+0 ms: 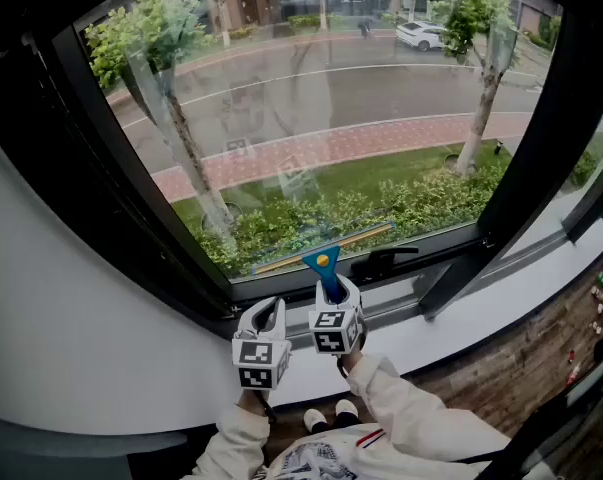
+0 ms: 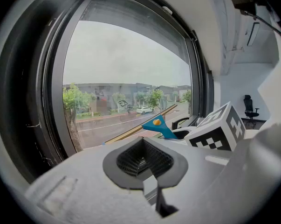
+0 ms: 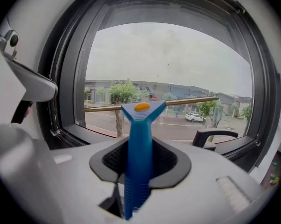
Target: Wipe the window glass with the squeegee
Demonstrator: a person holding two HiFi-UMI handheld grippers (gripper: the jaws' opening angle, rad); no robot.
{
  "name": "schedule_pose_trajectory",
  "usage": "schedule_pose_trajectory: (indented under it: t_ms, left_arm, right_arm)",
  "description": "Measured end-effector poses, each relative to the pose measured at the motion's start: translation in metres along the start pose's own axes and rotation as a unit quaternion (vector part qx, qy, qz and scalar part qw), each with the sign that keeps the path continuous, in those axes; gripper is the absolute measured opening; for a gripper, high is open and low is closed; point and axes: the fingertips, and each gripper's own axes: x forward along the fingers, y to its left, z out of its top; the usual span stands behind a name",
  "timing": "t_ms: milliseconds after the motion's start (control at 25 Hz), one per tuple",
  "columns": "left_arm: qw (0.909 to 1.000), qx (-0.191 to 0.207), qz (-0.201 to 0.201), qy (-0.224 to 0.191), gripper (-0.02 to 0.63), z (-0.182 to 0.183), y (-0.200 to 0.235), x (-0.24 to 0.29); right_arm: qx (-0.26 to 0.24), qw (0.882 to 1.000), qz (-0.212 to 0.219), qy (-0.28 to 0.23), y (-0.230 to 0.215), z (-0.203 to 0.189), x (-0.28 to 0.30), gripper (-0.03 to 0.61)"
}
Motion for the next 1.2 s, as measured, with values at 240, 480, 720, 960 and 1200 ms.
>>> schedule_pose_trajectory:
  t_ms: [240,480,720,960,1200]
  left_arm:
    - [1.0000,0.001,0.003,0.000,0.000,0.001,-0.001,-0.003]
    - [1.0000,0.002,0.008,0.004,0.000,-0.001,-0.006,-0.007]
    - [0.9998,0.002,0.018,0.005,0.000,-0.003,-0.015,-0.012]
    - [0.9991,-0.007,0.041,-0.003,0.000,-0.013,-0.028,-0.026]
    - [0.9977,-0.020,0.041,-0.050,0.000,-0.015,-0.059,-0.071]
  right_arm:
    - [-0.001,1.000,0.009,0.022,0.002,-0.013,0.002,0.129]
    - [-0.011,0.999,0.021,0.039,0.004,-0.021,0.003,0.128]
    - [-0.026,0.999,0.036,0.022,0.005,-0.018,-0.009,0.127]
    - [-0.033,0.997,0.055,-0.034,-0.001,0.005,-0.043,0.127]
    - [0.031,0.992,0.107,-0.054,-0.033,0.006,-0.108,0.127]
